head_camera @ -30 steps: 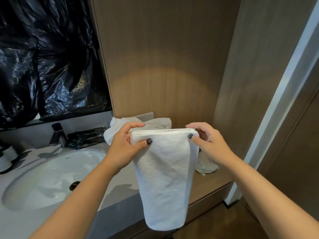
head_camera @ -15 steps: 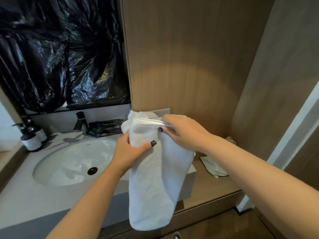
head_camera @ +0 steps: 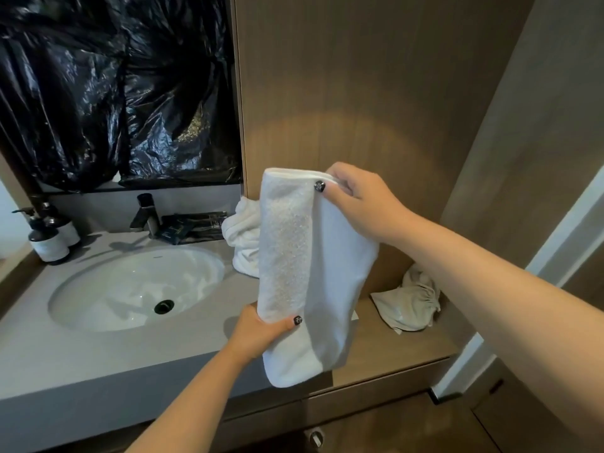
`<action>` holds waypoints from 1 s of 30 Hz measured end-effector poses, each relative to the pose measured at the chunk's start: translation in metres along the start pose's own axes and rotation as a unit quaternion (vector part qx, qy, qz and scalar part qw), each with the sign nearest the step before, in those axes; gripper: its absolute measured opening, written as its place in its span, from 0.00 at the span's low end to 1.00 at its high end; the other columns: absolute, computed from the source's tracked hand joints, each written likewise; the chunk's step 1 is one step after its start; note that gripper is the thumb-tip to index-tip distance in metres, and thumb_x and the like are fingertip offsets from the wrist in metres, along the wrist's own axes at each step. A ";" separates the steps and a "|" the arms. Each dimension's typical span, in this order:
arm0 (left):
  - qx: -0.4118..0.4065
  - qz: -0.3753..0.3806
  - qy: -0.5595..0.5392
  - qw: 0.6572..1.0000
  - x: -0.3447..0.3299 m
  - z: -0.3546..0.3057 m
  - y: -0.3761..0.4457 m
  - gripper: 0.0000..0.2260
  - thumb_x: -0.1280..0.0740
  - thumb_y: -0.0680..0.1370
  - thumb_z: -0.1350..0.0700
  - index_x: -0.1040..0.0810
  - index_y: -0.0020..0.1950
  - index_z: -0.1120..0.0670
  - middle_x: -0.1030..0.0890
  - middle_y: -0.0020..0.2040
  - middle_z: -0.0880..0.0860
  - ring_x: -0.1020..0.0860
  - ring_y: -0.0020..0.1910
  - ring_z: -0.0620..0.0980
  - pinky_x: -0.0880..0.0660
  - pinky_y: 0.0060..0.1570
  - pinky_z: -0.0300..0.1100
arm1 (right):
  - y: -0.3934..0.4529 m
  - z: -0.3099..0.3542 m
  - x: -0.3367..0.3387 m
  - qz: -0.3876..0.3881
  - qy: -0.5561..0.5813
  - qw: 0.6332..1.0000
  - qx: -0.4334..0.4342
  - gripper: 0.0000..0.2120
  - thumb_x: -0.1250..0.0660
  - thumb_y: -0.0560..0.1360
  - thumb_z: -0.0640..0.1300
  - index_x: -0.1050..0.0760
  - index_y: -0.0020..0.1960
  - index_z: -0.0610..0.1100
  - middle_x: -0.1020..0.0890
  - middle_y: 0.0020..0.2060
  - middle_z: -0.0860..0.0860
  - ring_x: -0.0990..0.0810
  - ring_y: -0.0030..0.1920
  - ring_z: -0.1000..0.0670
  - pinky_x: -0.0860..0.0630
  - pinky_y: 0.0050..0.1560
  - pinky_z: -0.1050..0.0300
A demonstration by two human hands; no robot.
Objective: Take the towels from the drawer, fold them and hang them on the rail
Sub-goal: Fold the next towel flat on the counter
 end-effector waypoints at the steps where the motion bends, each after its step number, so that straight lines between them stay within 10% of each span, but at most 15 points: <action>1: 0.005 0.003 0.004 1.000 -0.001 0.004 -0.001 0.19 0.17 0.64 0.54 0.18 0.52 0.49 0.14 0.46 0.44 0.15 0.47 0.45 0.20 0.40 0.34 | 0.001 -0.004 0.003 0.009 -0.019 1.000 -0.001 0.11 0.40 0.81 0.50 0.32 0.41 0.51 0.27 0.34 0.55 0.32 0.34 0.59 0.37 0.34 0.65; 15: 0.102 -0.057 0.318 0.941 0.164 0.035 0.028 0.17 0.24 0.71 0.44 0.24 0.35 0.55 0.32 0.24 0.44 0.32 0.23 0.41 0.36 0.29 0.35 | -0.022 -0.146 -0.087 0.062 -0.059 0.956 -0.282 0.17 0.45 0.84 0.49 0.40 0.37 0.50 0.33 0.33 0.52 0.35 0.31 0.52 0.42 0.31 0.57; 22: 0.072 -0.129 0.382 0.912 0.229 0.023 0.096 0.10 0.21 0.69 0.45 0.19 0.39 0.47 0.19 0.37 0.48 0.22 0.36 0.48 0.29 0.32 0.38 | -0.030 -0.190 -0.185 0.118 -0.075 0.889 -0.436 0.17 0.47 0.84 0.46 0.39 0.36 0.46 0.35 0.34 0.49 0.32 0.40 0.45 0.37 0.44 0.54; 30: 0.204 -0.197 0.317 0.905 0.234 0.102 0.108 0.23 0.30 0.77 0.53 0.28 0.68 0.62 0.24 0.64 0.61 0.23 0.60 0.62 0.28 0.55 0.48 | -0.066 -0.211 -0.251 0.003 0.005 0.837 -0.547 0.18 0.37 0.81 0.45 0.32 0.66 0.36 0.24 0.58 0.40 0.26 0.60 0.36 0.32 0.50 0.52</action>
Point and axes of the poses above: each hand's wrist, its own y-axis towards the middle knuckle, its own x-axis out of the back of the hand, z = x × y, the point moved 2 cm from there along y, towards the middle knuckle
